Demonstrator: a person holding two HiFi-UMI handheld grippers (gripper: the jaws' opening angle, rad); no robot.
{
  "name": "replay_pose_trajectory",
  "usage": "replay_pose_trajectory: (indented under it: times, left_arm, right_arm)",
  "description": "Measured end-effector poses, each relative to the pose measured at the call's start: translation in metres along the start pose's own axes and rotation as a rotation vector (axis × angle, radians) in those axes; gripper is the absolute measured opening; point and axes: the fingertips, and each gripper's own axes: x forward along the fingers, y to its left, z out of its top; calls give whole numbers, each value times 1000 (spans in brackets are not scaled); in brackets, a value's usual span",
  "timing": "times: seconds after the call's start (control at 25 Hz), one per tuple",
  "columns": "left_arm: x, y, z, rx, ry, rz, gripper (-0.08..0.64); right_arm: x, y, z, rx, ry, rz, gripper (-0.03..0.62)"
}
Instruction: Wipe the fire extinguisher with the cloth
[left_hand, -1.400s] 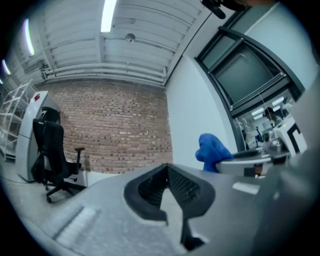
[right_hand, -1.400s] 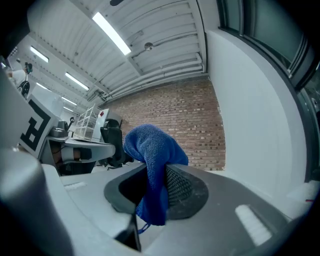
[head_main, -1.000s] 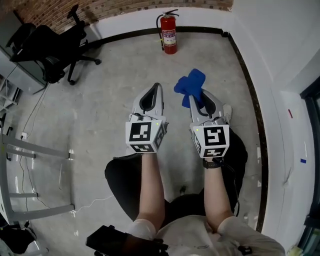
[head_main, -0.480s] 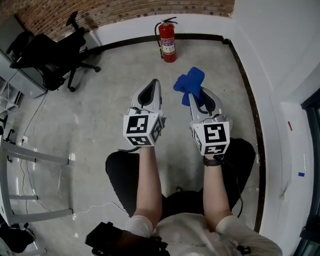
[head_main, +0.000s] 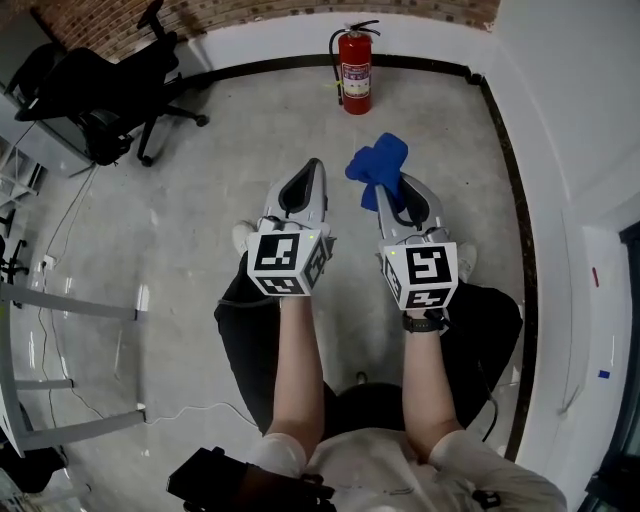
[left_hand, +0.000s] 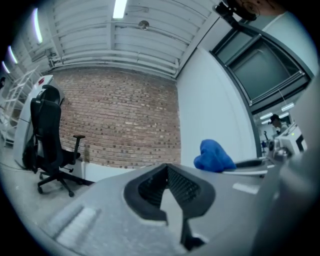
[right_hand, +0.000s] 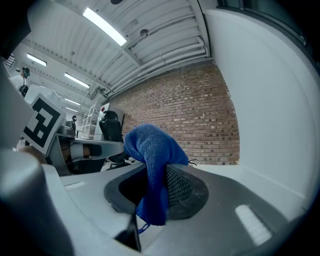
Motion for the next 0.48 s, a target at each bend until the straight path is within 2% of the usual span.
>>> replay_pose_trajectory:
  times: [0.16,0.48]
  left_arm:
    - [27,6,-13,-13,15,-34,2]
    - [99,36,0,-18,-9,-74,2]
  right_arm:
    - [25,-12,-3,-4,12,-19,87]
    - [88,-47,7,-5,2,-63,87]
